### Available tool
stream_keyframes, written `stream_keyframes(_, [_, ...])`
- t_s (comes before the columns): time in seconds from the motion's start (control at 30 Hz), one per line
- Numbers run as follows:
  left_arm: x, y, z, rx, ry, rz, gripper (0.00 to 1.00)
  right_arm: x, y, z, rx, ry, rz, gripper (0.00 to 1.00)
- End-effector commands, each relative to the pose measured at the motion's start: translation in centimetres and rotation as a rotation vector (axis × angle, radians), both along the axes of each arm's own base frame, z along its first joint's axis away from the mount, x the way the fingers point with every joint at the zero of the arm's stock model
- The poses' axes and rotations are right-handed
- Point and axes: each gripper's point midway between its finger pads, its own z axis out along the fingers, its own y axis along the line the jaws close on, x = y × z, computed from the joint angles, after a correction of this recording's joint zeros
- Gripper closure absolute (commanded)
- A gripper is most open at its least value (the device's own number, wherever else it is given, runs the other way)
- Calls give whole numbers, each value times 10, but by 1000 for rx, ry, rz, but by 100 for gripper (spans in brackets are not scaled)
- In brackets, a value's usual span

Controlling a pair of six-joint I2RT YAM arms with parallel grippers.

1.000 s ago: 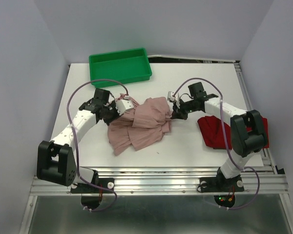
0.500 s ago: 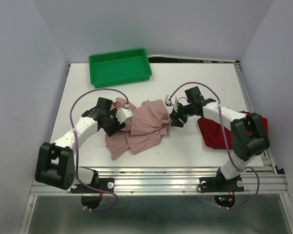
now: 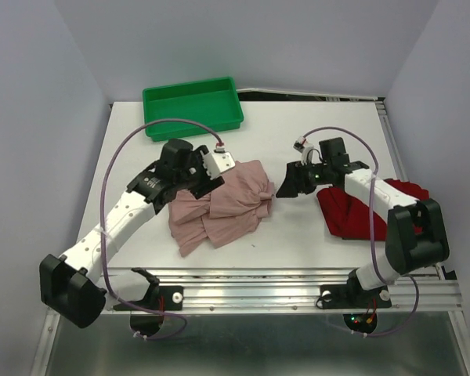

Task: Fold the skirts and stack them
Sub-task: Fold the skirt

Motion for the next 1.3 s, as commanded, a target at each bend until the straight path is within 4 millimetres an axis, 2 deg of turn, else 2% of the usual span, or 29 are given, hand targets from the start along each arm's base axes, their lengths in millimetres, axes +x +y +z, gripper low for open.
stream_keyframes(0.0, [4,-52,7,-98,-63,-27,27,-29,12,-30,136,378,-108,24])
stream_keyframes(0.07, [2,-69,1,-104,-66,-54,28,-32,16,-32,184,434,-148,24])
stream_keyframes(0.1, [0,-84,-1,-112,-80,-82,27,-30,18,-36,210,404,-156,25])
stream_keyframes(0.2, [-3,-108,-14,-104,-87,-139,28,-23,22,-36,275,377,-191,27])
stream_keyframes(0.4, [-9,-147,-37,-102,-54,-246,28,-17,27,-52,315,435,-229,30])
stream_keyframes(0.47, [-10,-159,-37,-109,-71,-278,28,-17,28,-57,327,458,-241,31])
stream_keyframes(0.53, [-10,-168,-50,-93,-51,-300,27,-13,29,-58,337,442,-239,31])
stream_keyframes(0.57, [-7,-177,-56,-80,-36,-316,27,-12,32,-65,330,455,-240,35])
stream_keyframes(0.63, [-5,-179,-61,-72,-26,-321,27,-12,32,-71,325,468,-241,36])
stream_keyframes(0.9, [-5,-180,-93,-7,-1,-361,30,-13,31,-85,319,490,-267,60])
stream_keyframes(0.97, [-7,-178,-100,9,5,-369,33,-11,31,-85,321,493,-265,62])
stream_keyframes(1.0, [-8,-177,-105,19,12,-374,39,-10,32,-86,322,489,-264,67])
stream_keyframes(1.03, [-8,-177,-105,19,15,-377,39,-10,32,-86,324,485,-261,70])
stream_keyframes(1.1, [-11,-175,-106,21,26,-381,52,-10,32,-86,329,488,-262,78])
stream_keyframes(1.13, [-13,-175,-108,23,32,-383,61,-10,32,-87,329,491,-261,81])
stream_keyframes(1.2, [-15,-173,-106,24,39,-386,72,-10,32,-88,331,487,-262,89])
stream_keyframes(1.27, [-16,-172,-105,27,43,-386,84,-10,32,-89,331,488,-265,93])
